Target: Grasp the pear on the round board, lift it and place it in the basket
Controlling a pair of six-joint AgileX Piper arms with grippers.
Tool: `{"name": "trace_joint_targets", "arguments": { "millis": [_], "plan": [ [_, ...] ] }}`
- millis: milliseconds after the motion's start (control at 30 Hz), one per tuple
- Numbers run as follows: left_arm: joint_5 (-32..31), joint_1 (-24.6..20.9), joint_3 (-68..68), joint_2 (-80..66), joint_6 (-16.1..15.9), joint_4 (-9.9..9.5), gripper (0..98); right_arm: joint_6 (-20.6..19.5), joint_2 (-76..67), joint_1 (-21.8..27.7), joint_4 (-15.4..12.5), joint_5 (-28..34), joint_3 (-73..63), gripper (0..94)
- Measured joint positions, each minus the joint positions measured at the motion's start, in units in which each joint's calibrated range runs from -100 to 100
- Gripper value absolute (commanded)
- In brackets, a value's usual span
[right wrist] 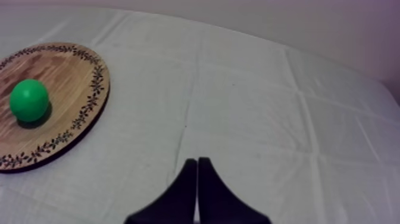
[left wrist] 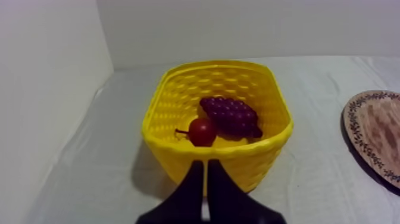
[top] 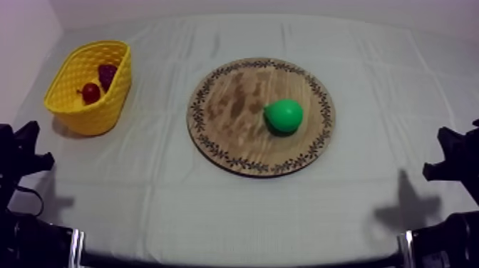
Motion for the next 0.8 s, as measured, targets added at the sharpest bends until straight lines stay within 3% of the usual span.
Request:
{"name": "trace_joint_targets", "arguments": {
  "millis": [233, 400, 533, 667, 800],
  "plan": [
    [2.2, 0.4, -0.1, 0.0, 3.4, 0.40, 0.1, 0.0, 0.0, 0.0, 0.0, 0.2, 0.0, 0.5],
    [2.3, 0.4, -0.1, 0.0, 10.7, 0.40, 0.1, 0.0, 0.0, 0.0, 0.0, 0.1, 0.0, 0.5],
    [2.3, 0.4, -0.1, 0.0, 14.5, 0.40, 0.1, 0.0, 0.0, 0.0, 0.0, 0.1, 0.0, 0.5],
    [2.3, 0.4, -0.1, 0.0, 15.5, 0.40, 0.1, 0.0, 0.0, 0.0, 0.0, 0.1, 0.0, 0.5],
    [2.3, 0.4, -0.1, 0.0, 13.8, 0.40, 0.1, 0.0, 0.0, 0.0, 0.0, 0.1, 0.0, 0.5]
  ]
}}
